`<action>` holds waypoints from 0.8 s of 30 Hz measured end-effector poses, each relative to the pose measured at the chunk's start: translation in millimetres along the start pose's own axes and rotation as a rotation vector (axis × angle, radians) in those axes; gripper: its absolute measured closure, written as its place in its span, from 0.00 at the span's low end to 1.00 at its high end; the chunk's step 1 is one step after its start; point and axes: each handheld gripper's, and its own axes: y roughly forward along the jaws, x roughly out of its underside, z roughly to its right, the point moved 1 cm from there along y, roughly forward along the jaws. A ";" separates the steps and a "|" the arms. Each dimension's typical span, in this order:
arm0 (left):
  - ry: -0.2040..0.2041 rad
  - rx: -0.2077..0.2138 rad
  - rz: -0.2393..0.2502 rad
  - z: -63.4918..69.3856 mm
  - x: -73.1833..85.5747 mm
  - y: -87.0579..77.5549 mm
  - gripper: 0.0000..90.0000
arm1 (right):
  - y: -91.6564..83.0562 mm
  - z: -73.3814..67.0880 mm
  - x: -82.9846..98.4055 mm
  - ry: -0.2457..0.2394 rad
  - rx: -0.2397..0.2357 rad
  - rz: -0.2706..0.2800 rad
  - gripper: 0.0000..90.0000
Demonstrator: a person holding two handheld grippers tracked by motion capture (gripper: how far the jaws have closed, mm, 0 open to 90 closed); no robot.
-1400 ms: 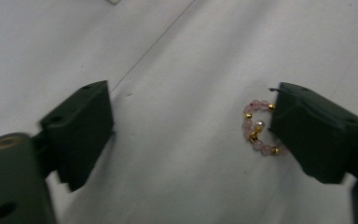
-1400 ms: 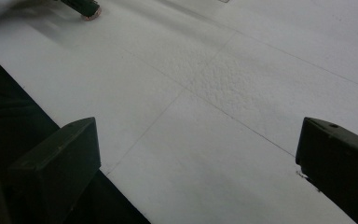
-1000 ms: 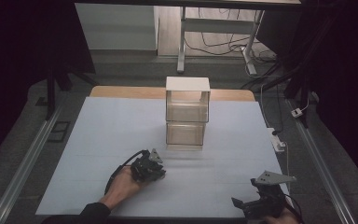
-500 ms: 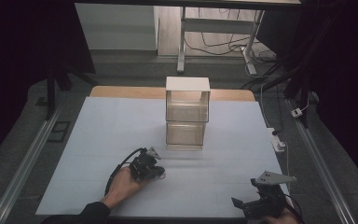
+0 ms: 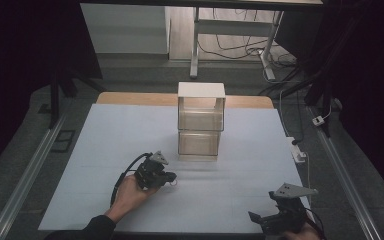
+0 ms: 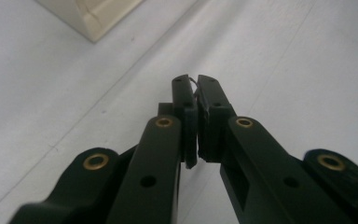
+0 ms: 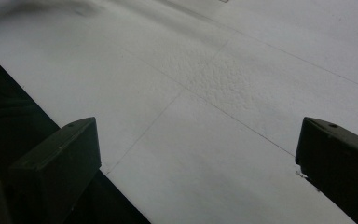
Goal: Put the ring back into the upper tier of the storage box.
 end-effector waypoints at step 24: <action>0.006 0.005 0.117 2.8 -25.1 -44.9 0.97 | 0.0 0.6 0.1 0.002 0.002 -0.001 0.00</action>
